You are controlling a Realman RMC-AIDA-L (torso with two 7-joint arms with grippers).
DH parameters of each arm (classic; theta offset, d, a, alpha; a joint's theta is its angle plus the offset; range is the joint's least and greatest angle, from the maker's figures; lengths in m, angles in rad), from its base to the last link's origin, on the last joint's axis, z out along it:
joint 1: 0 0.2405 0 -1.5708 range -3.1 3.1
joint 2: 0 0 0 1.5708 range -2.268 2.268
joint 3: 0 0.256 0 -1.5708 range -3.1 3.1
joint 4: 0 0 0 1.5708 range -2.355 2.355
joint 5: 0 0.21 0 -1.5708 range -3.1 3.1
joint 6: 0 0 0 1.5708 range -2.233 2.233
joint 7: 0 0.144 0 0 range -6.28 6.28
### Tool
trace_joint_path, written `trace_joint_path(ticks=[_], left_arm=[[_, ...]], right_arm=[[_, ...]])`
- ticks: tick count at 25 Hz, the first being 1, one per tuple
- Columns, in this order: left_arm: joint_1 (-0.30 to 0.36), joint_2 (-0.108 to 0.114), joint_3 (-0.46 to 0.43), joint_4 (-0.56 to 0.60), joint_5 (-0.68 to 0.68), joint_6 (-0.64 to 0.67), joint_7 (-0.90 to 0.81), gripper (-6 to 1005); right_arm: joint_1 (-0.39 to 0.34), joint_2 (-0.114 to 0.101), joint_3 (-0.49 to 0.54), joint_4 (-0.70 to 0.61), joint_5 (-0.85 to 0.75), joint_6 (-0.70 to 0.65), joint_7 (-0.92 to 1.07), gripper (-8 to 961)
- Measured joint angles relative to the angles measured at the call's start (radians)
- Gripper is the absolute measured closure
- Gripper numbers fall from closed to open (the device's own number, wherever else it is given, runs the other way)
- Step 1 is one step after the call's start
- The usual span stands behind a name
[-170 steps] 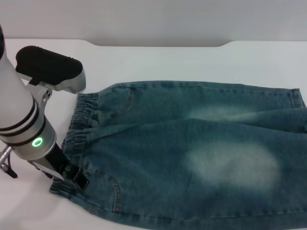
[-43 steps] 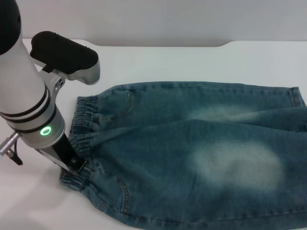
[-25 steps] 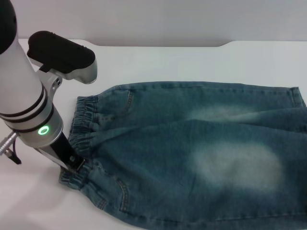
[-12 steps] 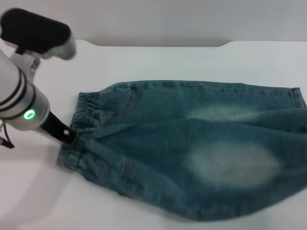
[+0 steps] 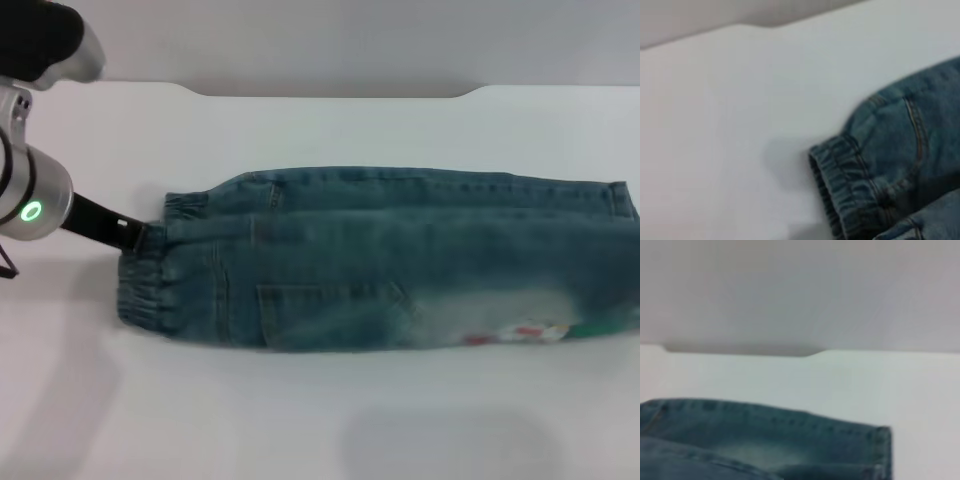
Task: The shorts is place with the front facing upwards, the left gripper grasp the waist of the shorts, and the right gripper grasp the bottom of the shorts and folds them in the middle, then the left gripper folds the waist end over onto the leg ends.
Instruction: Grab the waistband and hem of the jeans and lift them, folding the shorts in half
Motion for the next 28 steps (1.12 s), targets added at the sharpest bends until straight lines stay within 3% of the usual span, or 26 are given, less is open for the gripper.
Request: trace_joint_path(ticks=[9, 17, 21, 28], left_arm=[[0.023, -0.001, -0.025, 0.026, -0.004, 0.142, 0.003, 957], [0.019, 0.0, -0.037, 0.041, -0.006, 0.175, 0.011, 956], [0.002, -0.002, -0.039, 0.058, -0.008, 0.189, 0.016, 956], [-0.019, -0.001, -0.038, 0.068, -0.009, 0.179, 0.017, 956]], right_arm=[[-0.018, 0.003, 0.023, -0.045, 0.002, -0.173, -0.096, 953], [-0.007, 0.0, 0.018, -0.088, -0.003, -0.241, -0.126, 954], [0.0, 0.001, -0.037, -0.19, 0.01, -0.245, -0.118, 953], [0.013, -0.003, -0.112, -0.329, -0.047, -0.216, -0.024, 838]])
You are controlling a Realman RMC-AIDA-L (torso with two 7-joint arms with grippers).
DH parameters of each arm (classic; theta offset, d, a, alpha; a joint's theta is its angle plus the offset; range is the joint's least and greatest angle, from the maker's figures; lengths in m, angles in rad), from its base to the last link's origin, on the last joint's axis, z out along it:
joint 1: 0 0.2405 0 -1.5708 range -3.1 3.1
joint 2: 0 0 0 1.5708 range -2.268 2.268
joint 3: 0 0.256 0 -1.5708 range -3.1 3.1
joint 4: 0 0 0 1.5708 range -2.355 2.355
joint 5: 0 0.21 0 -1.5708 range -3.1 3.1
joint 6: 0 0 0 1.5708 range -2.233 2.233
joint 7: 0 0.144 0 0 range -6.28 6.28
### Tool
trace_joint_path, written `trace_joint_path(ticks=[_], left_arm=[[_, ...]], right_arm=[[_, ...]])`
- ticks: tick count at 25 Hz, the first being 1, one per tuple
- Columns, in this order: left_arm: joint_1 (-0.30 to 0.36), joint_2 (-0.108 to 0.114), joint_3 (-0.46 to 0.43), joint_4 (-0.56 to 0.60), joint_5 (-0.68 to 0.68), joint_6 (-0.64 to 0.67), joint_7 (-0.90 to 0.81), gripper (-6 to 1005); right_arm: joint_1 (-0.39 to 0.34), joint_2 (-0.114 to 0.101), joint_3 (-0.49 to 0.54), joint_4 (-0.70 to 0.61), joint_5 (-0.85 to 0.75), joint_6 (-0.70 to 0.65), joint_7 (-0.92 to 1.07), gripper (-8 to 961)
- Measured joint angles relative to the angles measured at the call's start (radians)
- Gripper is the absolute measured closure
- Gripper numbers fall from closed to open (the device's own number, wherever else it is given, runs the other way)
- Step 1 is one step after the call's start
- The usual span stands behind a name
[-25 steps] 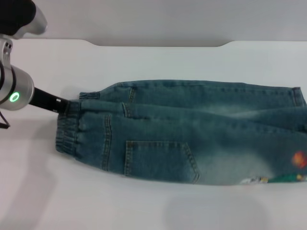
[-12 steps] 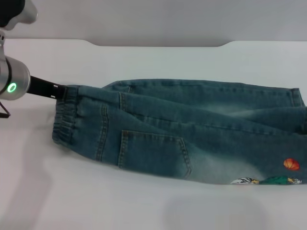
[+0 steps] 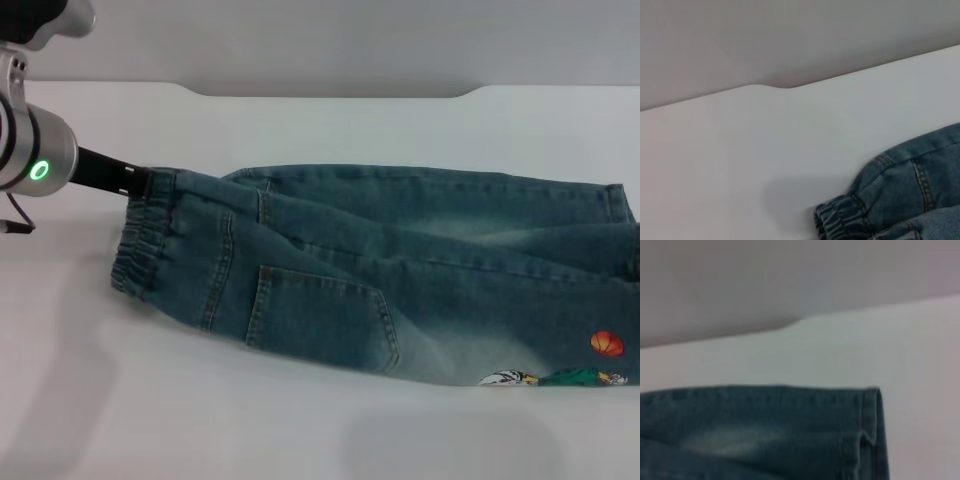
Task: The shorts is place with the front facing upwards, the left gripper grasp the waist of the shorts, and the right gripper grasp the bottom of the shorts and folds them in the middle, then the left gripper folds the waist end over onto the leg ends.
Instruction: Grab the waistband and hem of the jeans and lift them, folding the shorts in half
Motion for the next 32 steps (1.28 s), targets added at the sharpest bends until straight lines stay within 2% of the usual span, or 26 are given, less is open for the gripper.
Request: trace_joint_path(ticks=[3, 9, 17, 26, 32], left_arm=[[-0.006, 0.001, 0.0, 0.001, 0.0, -0.005, 0.001, 957], [-0.027, 0.002, 0.0, 0.017, 0.001, -0.015, 0.006, 958], [-0.036, 0.003, -0.002, 0.025, 0.001, -0.018, 0.015, 958], [-0.039, 0.002, -0.002, 0.038, 0.001, -0.019, 0.019, 958], [-0.039, 0.0, -0.002, 0.04, 0.0, -0.025, 0.024, 958]], right_arm=[[0.001, -0.001, 0.003, -0.002, -0.025, 0.041, 0.034, 788], [0.004, 0.0, -0.019, -0.009, -0.044, 0.057, 0.059, 585], [0.034, 0.0, -0.021, -0.046, -0.113, 0.028, 0.068, 511], [0.118, -0.001, -0.023, -0.18, -0.111, 0.012, 0.035, 531], [0.136, -0.001, -0.023, -0.202, -0.11, 0.007, 0.024, 545]])
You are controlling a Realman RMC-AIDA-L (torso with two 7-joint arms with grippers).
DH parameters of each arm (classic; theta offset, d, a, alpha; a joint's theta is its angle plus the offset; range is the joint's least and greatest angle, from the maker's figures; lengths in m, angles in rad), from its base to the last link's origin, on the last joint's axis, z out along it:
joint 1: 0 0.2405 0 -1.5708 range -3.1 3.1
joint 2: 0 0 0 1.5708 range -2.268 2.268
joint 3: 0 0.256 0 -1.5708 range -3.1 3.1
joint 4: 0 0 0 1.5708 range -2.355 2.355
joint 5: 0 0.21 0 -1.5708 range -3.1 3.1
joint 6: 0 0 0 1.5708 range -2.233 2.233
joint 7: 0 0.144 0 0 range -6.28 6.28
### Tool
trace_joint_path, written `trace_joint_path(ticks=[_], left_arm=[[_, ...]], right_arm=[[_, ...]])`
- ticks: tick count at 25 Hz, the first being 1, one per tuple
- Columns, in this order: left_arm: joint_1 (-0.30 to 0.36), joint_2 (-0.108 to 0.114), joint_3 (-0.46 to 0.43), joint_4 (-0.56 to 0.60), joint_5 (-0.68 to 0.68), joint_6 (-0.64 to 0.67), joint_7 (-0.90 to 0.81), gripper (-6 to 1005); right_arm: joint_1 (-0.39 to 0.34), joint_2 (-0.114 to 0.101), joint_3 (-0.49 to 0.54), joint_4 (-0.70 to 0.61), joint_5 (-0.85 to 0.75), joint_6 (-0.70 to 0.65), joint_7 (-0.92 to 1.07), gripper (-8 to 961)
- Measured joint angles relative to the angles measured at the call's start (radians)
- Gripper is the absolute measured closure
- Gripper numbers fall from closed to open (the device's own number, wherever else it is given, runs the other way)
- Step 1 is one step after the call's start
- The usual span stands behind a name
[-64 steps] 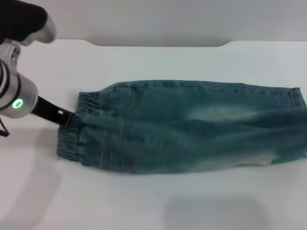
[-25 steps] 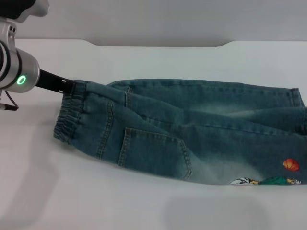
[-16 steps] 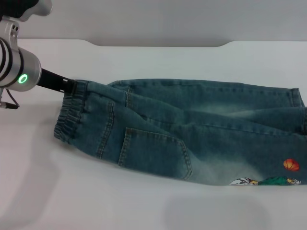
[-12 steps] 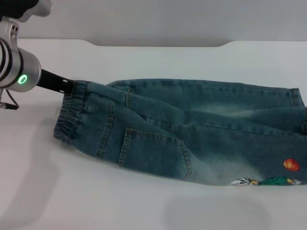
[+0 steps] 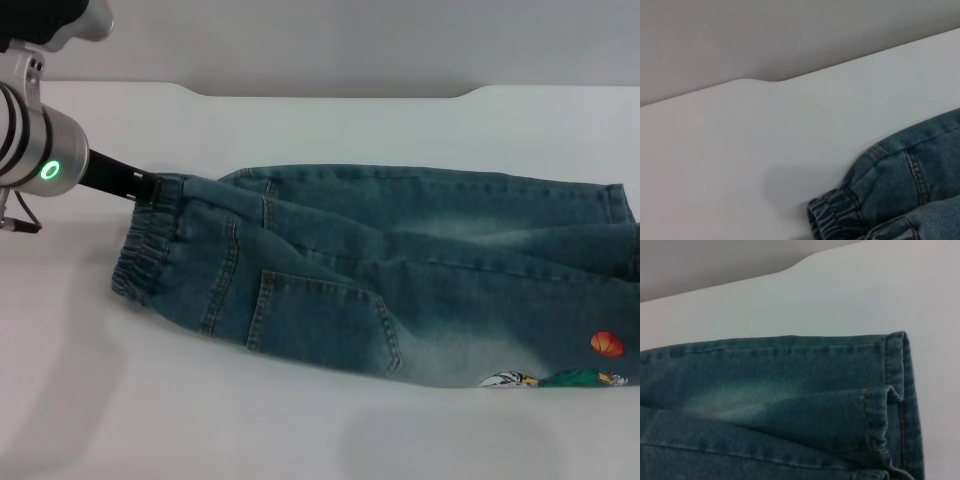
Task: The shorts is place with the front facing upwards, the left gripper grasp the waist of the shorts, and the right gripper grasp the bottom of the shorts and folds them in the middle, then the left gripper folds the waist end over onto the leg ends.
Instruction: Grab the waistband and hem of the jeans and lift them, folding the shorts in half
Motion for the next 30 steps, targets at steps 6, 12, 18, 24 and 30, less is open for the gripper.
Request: trace_joint_path(ticks=[6, 12, 18, 24, 30], left_arm=[[-0.002, 0.0, 0.002, -0.001, 0.0, -0.003, 0.0, 958], [-0.008, 0.0, 0.003, -0.001, 0.0, -0.003, 0.001, 958], [-0.008, 0.0, 0.004, 0.0, 0.0, -0.003, 0.001, 958], [-0.01, 0.0, 0.003, 0.0, 0.0, -0.004, 0.002, 958], [-0.011, 0.0, 0.002, 0.0, 0.0, -0.005, 0.002, 957]], right_arm=[[0.004, 0.0, 0.0, -0.023, 0.001, -0.01, -0.004, 558], [0.015, 0.001, 0.0, -0.061, 0.001, -0.027, -0.016, 571], [0.036, 0.0, -0.001, -0.1, 0.001, -0.043, -0.034, 585], [0.064, -0.003, 0.001, -0.141, -0.005, -0.056, -0.044, 598], [0.077, -0.004, -0.002, -0.18, -0.009, -0.057, -0.098, 612]])
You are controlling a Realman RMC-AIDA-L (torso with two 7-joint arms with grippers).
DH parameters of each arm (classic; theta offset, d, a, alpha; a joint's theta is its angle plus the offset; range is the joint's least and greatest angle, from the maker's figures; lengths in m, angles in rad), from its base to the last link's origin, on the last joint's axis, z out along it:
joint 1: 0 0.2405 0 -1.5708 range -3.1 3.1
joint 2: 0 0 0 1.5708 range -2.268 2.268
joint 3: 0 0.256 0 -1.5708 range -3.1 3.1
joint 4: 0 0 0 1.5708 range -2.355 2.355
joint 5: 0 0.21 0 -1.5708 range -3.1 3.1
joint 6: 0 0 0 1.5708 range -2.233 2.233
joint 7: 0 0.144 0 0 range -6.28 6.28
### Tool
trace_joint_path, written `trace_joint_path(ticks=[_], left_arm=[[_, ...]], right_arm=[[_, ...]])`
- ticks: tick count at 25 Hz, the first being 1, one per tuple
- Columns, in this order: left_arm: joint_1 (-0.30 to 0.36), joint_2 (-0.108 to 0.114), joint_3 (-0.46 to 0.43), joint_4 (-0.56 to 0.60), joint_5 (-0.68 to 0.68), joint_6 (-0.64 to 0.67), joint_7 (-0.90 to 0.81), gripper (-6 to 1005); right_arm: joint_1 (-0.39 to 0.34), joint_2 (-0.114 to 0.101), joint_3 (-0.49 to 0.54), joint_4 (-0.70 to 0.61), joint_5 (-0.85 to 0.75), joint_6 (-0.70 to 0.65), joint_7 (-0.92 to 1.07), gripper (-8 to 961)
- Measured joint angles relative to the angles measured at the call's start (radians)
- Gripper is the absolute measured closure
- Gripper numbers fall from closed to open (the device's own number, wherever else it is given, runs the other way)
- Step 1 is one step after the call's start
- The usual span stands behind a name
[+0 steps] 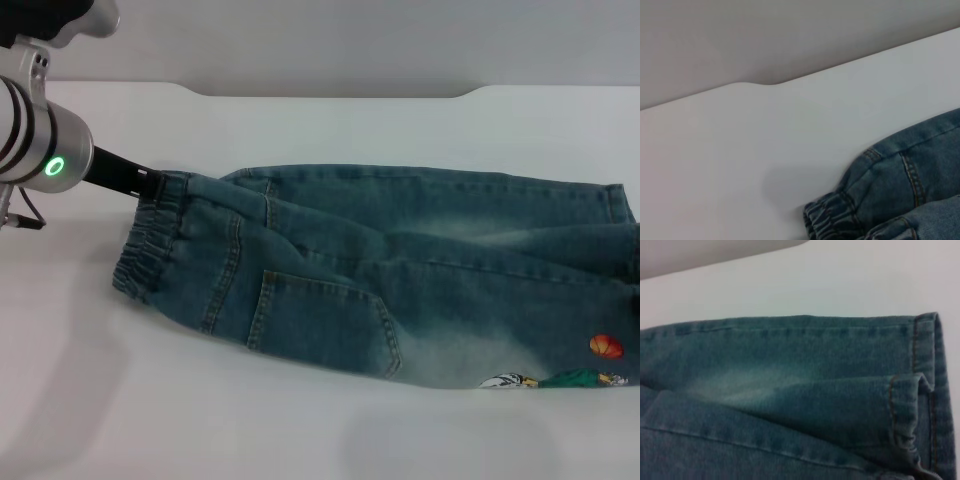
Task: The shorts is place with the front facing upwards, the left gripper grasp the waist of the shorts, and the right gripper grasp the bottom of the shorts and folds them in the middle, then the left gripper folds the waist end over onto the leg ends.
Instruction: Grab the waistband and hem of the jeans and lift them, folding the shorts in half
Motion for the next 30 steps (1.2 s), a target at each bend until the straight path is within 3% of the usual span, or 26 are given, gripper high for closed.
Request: trace_joint_path(ticks=[1, 6, 15, 30], left_arm=[[0.0, 0.0, 0.0, -0.001, 0.0, 0.0, 0.0, 957], [0.001, 0.0, -0.002, -0.001, 0.0, -0.001, 0.008, 957], [-0.001, 0.0, -0.001, -0.007, -0.001, -0.004, 0.011, 957], [0.022, -0.001, -0.002, -0.014, -0.002, 0.05, 0.01, 957]], right_arm=[[0.001, 0.0, 0.0, -0.002, 0.0, 0.001, -0.005, 614], [0.002, 0.0, 0.0, -0.004, 0.0, 0.0, -0.012, 848], [-0.017, 0.001, 0.006, 0.021, 0.047, 0.015, -0.02, 953], [-0.057, -0.002, 0.089, 0.302, 0.103, 0.047, -0.013, 948]])
